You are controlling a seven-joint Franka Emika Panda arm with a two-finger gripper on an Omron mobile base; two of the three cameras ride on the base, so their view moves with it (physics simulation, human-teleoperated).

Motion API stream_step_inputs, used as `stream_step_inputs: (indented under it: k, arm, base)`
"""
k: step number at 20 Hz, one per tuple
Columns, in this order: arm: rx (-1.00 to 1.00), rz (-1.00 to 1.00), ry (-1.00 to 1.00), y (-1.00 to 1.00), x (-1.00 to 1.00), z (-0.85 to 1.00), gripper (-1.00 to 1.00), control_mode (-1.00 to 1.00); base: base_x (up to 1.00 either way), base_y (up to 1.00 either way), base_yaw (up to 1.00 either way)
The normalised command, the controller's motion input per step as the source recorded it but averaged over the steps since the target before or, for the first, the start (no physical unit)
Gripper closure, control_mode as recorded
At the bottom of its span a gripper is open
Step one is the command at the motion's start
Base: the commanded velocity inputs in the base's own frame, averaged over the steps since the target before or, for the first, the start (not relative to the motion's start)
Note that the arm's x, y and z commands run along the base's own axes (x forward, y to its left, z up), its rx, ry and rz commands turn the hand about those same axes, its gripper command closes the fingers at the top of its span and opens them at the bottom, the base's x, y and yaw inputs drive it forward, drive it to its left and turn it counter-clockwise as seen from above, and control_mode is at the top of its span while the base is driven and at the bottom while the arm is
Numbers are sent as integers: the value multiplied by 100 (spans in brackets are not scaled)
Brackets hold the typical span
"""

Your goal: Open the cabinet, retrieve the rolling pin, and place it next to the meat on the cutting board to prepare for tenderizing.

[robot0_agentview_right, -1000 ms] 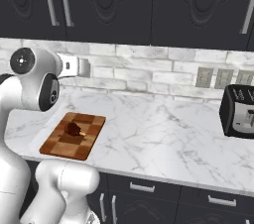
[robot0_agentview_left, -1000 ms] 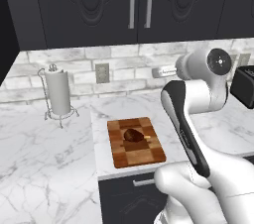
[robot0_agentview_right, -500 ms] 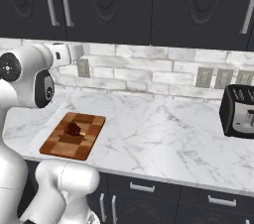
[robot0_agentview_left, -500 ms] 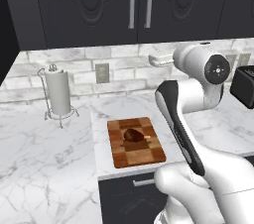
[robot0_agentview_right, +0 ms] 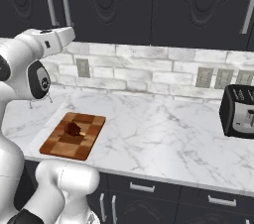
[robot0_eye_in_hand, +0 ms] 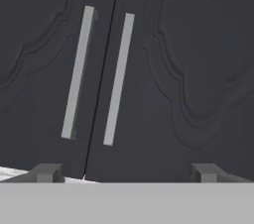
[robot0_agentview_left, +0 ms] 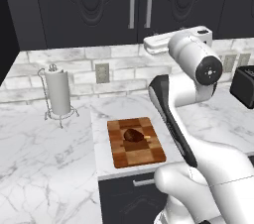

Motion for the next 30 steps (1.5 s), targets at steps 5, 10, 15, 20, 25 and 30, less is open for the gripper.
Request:
stream_step_inputs:
  k: [5,10,15,20,25,30]
  arm:
    - [0,-2,-11,9,0,13,-100,-100]
    - [0,0,0,-1,13,0,-100,-100]
    - [0,0,0,0,21,0,-100,-100]
    - [0,-2,-2,10,24,0,-100,-100]
    - [1,0,-13,10,15,-1,-100,-100]
    - [6,0,-17,2,16,0,-100,-100]
  base:
    - [0,0,0]
    - [0,0,0]
    - [0,0,0]
    - [0,0,0]
    - [0,0,0]
    - [0,0,0]
